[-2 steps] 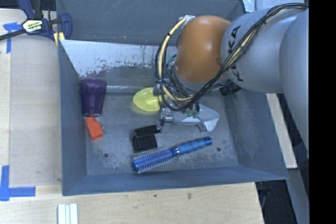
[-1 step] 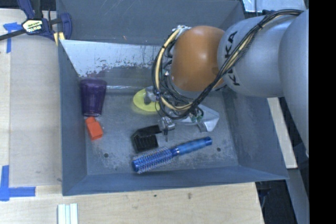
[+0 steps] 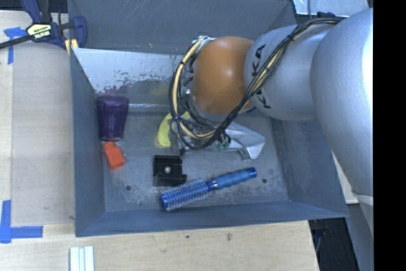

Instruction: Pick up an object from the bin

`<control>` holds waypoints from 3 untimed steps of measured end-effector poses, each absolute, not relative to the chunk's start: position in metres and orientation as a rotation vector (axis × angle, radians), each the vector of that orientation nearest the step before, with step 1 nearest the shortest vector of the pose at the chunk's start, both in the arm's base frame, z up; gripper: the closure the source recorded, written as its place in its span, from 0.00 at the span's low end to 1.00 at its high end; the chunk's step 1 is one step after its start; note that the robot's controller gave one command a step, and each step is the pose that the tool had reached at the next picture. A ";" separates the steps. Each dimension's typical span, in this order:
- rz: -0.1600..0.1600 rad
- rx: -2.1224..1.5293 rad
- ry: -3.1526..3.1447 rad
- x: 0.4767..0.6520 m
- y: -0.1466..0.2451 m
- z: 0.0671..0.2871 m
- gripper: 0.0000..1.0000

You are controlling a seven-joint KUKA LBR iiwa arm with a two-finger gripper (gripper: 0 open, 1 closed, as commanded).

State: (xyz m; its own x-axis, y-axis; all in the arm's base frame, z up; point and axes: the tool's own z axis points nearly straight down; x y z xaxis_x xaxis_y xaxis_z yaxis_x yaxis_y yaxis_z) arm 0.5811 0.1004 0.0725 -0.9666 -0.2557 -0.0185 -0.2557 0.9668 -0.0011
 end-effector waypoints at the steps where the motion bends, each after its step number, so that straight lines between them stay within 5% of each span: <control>1: 0.002 -0.400 3.094 0.582 0.100 0.073 0.00; 2: 0.002 -0.401 3.102 0.580 0.100 0.071 1.00; 3: 0.002 -0.400 3.103 0.579 0.100 0.071 0.00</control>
Offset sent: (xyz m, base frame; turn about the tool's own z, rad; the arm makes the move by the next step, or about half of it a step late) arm 0.0000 0.0000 0.0000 0.0000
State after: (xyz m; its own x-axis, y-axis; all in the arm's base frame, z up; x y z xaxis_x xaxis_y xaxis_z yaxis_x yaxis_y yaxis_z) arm 0.5795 0.1002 0.0708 -0.9672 -0.2536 -0.0132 -0.2536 0.9673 -0.0004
